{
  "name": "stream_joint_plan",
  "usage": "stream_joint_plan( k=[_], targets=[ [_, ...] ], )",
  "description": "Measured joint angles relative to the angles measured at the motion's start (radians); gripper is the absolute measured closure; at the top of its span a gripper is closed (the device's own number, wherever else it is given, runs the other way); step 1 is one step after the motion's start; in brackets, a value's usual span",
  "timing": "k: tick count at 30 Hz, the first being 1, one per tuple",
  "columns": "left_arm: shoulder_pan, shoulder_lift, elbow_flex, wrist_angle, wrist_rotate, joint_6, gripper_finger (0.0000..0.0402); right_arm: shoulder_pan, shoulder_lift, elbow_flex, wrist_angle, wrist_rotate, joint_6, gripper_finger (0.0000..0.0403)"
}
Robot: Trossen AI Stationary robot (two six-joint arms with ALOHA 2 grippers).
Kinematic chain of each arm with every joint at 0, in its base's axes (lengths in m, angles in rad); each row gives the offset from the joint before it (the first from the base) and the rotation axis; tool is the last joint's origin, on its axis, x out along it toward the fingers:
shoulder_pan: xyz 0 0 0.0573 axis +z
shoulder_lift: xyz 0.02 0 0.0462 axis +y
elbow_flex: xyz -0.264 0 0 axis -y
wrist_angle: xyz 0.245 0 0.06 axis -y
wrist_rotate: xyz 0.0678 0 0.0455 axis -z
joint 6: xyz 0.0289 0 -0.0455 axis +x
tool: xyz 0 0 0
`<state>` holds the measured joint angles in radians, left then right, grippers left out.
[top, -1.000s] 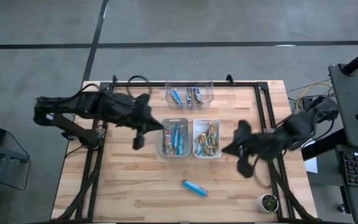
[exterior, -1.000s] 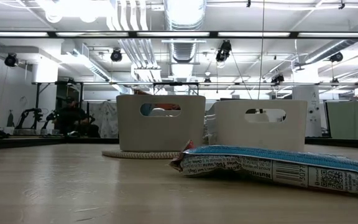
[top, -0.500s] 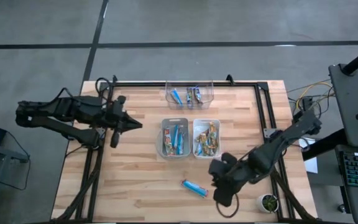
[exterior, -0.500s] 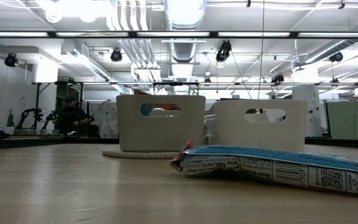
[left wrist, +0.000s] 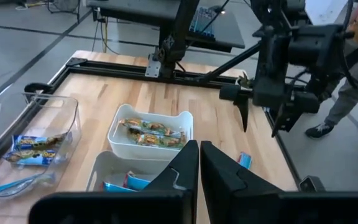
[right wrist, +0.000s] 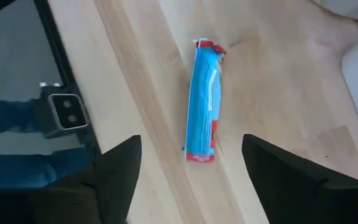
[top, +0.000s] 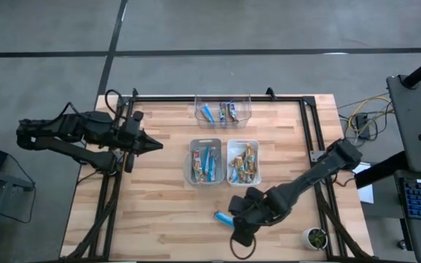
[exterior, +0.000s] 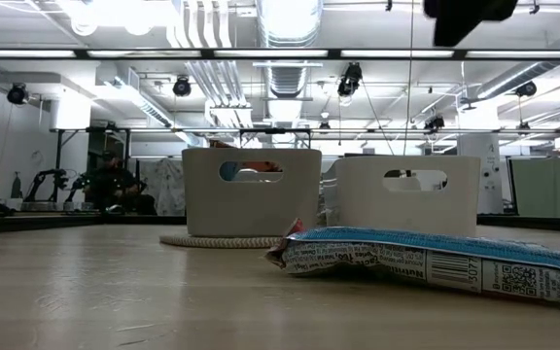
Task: Pick and place Granola Bars by type
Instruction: Put the red granola bar into the gray bin
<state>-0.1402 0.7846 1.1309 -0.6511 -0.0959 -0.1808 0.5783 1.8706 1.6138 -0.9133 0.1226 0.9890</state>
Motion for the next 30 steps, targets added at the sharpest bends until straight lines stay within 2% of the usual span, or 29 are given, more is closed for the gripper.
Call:
stream_joint_plan(
  k=[7,12,30],
  targets=[
    [0.0,0.0,0.0,-0.011,0.0,0.002,0.0401,-0.017,0.099,0.0,0.03,-0.023,-0.044,0.0115],
    [0.0,0.0,0.0,-0.038,0.0,-0.004,0.0401,-0.026,0.147,0.0,0.055,-0.07,-0.089,0.0119],
    [0.0,0.007,-0.008,-0.041,0.0,-0.029,0.0401,-0.052,0.253,0.0,0.117,-0.079,-0.136,0.0129]
  ],
)
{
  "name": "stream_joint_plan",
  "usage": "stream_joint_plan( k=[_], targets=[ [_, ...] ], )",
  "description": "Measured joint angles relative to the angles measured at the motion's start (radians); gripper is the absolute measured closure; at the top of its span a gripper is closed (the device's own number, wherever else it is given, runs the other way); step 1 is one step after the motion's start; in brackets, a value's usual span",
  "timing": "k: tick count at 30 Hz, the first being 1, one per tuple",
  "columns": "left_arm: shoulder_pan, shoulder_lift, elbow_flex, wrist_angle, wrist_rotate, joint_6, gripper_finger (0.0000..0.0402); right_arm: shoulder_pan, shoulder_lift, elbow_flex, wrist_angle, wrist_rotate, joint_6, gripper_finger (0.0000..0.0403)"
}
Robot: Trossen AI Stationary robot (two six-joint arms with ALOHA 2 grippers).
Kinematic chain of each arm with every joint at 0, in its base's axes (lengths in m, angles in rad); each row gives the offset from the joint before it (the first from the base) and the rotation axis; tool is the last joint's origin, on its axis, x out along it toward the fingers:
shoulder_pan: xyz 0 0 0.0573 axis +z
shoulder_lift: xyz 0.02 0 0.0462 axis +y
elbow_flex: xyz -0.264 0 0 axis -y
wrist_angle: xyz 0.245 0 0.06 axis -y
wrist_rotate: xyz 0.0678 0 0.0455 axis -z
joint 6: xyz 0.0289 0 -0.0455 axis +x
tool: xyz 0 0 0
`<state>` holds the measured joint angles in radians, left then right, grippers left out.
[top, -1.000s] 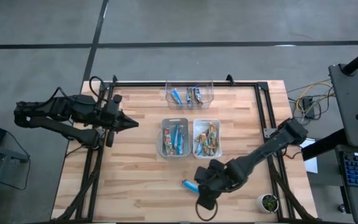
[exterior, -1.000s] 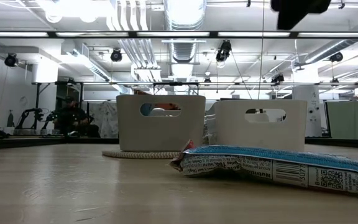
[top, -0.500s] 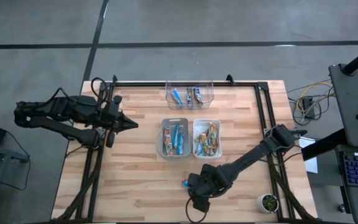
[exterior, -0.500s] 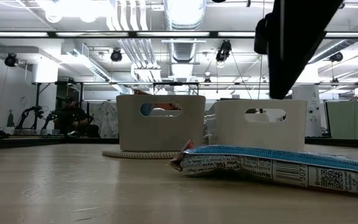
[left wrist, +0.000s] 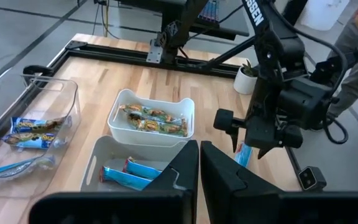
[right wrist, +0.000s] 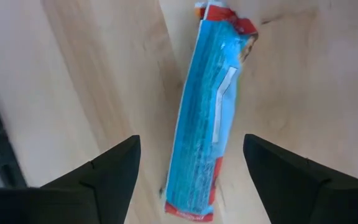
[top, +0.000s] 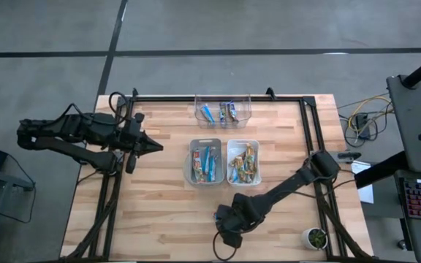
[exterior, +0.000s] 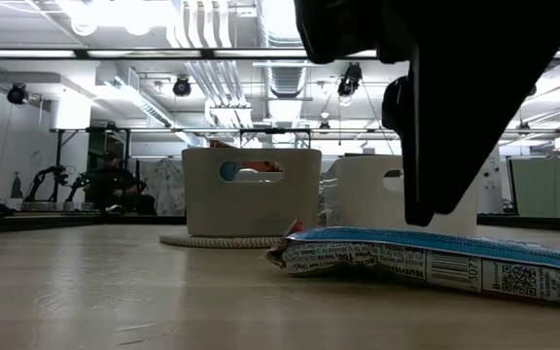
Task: Pick and place Granola Bars by type
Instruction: Put the red granola bar into the gray bin
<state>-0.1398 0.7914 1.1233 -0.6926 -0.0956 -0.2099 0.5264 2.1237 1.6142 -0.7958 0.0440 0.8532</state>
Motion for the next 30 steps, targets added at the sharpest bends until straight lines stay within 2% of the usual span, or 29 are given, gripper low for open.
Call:
stream_joint_plan(
  k=[20,26,30],
  targets=[
    [-0.001,0.002,0.0,0.0,0.0,-0.033,0.0401,-0.008,0.047,-0.004,-0.007,-0.016,0.011,0.0164],
    [0.0,0.002,0.0,0.0,0.0,-0.033,0.0401,-0.008,0.045,-0.018,-0.008,-0.021,0.022,0.0189],
    [0.0,0.002,0.0,0.0,0.0,-0.033,0.0401,-0.008,0.045,-0.019,-0.006,-0.022,0.021,0.0219]
  ],
)
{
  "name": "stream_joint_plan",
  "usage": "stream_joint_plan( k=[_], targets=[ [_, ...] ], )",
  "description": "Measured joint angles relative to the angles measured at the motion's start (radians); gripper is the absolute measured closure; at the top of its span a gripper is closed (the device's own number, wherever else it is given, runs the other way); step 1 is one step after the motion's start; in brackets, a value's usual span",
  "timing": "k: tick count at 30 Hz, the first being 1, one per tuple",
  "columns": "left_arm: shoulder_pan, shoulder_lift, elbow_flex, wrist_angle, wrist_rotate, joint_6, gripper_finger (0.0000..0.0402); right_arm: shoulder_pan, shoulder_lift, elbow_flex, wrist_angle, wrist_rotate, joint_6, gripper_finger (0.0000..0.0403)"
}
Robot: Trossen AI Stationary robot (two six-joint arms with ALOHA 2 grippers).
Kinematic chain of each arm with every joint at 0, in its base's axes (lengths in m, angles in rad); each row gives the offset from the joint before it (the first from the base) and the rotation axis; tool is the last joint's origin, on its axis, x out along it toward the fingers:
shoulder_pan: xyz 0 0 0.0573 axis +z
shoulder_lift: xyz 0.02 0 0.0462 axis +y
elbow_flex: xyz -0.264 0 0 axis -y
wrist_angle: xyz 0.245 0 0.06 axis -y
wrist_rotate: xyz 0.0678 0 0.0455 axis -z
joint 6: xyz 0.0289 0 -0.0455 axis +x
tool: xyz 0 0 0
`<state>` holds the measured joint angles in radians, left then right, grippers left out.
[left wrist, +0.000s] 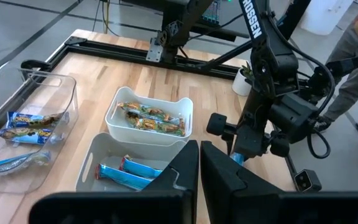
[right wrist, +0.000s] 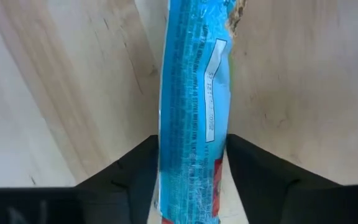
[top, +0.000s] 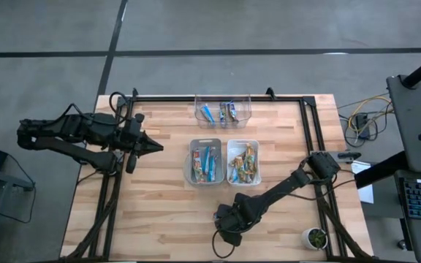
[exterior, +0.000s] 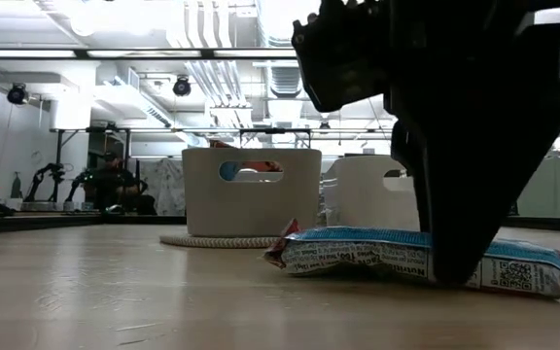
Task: Pick and place Granola Bars by type
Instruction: Put the red granola bar into the gray bin
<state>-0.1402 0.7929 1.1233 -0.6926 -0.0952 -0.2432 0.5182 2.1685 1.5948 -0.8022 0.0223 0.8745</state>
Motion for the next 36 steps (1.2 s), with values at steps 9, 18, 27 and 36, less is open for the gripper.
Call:
stream_joint_plan(
  k=[9,18,27,36],
  targets=[
    [0.0,0.0,0.0,0.0,0.0,0.0,0.0401,0.0,0.0,-0.002,0.002,-0.004,0.0,0.0303],
    [0.0,0.0,0.0,0.0,0.0,0.0,0.0401,-0.007,-0.004,0.036,-0.002,-0.007,-0.004,0.0345],
    [0.0,0.0,0.0,0.0,0.0,0.0,0.0401,-0.045,-0.013,0.146,-0.012,-0.006,-0.014,0.0346],
    [0.0,0.0,0.0,0.0,0.0,0.0,0.0401,-0.115,-0.013,0.277,-0.154,-0.003,-0.041,0.0347]
  ],
)
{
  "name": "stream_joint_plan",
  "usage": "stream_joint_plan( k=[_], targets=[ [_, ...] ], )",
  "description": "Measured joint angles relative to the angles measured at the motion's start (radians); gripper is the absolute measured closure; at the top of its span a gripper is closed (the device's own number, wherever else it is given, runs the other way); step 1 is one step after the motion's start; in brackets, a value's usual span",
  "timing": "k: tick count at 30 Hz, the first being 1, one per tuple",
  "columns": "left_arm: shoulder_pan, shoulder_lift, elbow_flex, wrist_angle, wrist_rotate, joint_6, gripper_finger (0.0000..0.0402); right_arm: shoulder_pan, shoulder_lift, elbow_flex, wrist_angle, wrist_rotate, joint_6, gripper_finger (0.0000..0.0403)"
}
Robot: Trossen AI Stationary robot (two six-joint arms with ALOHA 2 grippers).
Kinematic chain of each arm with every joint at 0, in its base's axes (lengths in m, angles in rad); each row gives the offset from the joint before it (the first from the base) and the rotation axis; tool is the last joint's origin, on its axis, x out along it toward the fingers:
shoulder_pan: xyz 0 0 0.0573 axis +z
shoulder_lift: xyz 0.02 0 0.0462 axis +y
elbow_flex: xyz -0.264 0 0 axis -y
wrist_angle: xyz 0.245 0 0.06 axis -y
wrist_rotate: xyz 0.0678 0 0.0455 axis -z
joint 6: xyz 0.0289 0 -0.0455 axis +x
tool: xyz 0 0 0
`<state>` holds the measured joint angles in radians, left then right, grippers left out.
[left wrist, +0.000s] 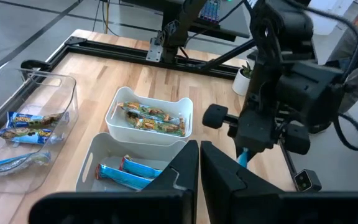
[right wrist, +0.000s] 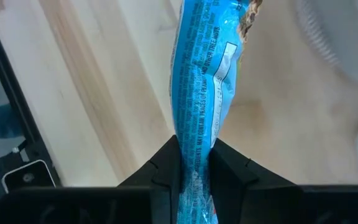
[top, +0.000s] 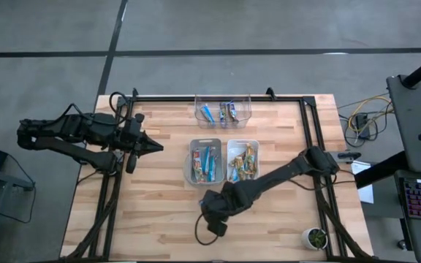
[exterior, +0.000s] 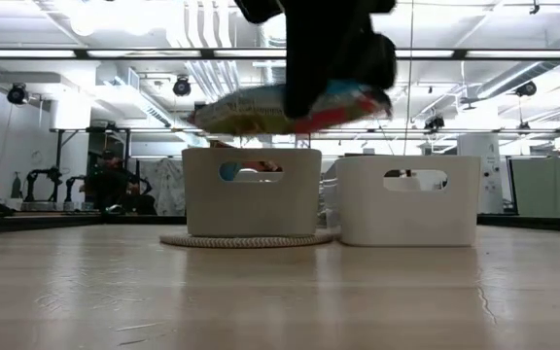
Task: Pick and place Granola Bars by type
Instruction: Put the red granola bar into the gray bin
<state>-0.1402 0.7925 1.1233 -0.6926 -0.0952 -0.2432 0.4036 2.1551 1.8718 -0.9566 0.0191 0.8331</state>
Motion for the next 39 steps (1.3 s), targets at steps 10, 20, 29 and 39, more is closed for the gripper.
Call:
stream_joint_plan(
  k=[10,20,29,39],
  targets=[
    [0.0,0.0,0.0,0.0,0.0,0.0,0.0401,-0.091,-0.001,0.17,-0.044,0.01,-0.075,0.0347],
    [0.0,0.0,0.0,0.0,0.0,0.008,0.0401,-0.19,-0.002,0.259,-0.06,0.031,0.0,0.0346],
    [0.0,0.0,0.0,0.0,0.0,0.027,0.0401,-0.249,-0.002,0.252,-0.066,0.122,0.28,0.0347],
    [0.0,0.0,0.0,-0.001,-0.001,0.027,0.0401,-0.254,-0.002,0.246,-0.162,0.284,0.547,0.0346]
  ],
)
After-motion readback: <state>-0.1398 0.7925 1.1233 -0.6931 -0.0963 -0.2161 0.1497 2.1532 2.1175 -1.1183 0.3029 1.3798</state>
